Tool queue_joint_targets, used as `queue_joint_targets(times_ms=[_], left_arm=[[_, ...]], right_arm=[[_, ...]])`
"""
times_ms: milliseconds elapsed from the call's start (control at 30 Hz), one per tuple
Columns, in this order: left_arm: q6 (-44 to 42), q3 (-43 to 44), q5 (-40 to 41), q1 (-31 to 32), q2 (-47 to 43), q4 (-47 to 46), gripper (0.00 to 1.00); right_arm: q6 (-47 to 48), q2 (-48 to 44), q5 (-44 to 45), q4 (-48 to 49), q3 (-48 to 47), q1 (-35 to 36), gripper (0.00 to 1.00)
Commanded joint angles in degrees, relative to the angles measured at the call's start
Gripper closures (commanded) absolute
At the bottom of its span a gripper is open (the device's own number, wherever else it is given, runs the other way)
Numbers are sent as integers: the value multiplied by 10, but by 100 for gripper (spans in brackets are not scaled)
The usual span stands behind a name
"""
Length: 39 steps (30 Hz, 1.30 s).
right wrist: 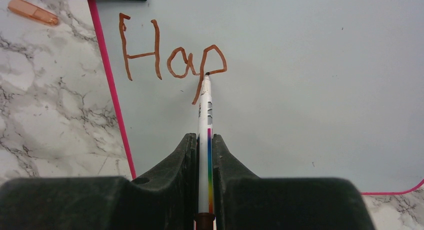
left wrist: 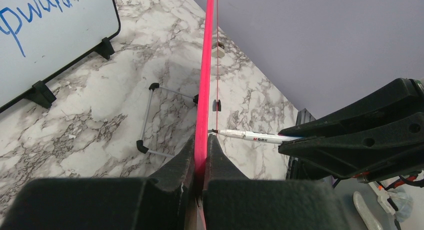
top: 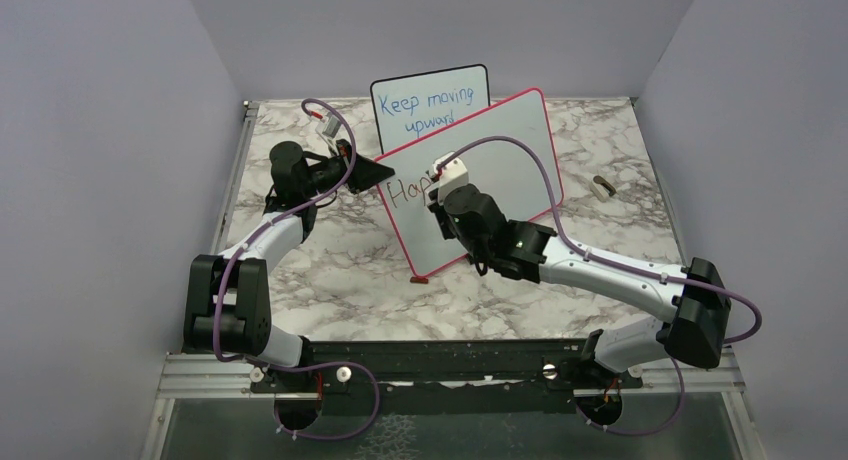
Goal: Write a sentence on the whiteboard
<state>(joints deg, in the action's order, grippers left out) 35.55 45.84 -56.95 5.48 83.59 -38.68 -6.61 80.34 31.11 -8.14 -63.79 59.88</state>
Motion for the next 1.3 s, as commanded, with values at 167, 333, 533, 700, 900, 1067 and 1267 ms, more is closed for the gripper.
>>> queue_joint_targets(times_ms=[167, 333, 533, 700, 900, 1067, 1267], left_arm=[[-30, 0, -5, 5, 10, 18, 100], [-30, -1, -5, 4, 10, 18, 100], [-30, -1, -5, 3, 9, 19, 100], [-30, 0, -5, 3, 9, 19, 100], [-30, 0, -5, 3, 9, 20, 100], [-30, -1, -6, 3, 10, 20, 100], [-30, 0, -6, 4, 10, 20, 100]], right_arm=[[-8, -5, -22, -4, -5, -2, 99], [-2, -24, 2, 3, -5, -2, 99], [9, -31, 41, -2, -8, -5, 99], [12, -35, 50, 10, -3, -13, 99], [17, -25, 41, 14, -9, -19, 99], [22, -20, 35, 20, -17, -21, 99], [27, -13, 25, 24, -26, -21, 99]])
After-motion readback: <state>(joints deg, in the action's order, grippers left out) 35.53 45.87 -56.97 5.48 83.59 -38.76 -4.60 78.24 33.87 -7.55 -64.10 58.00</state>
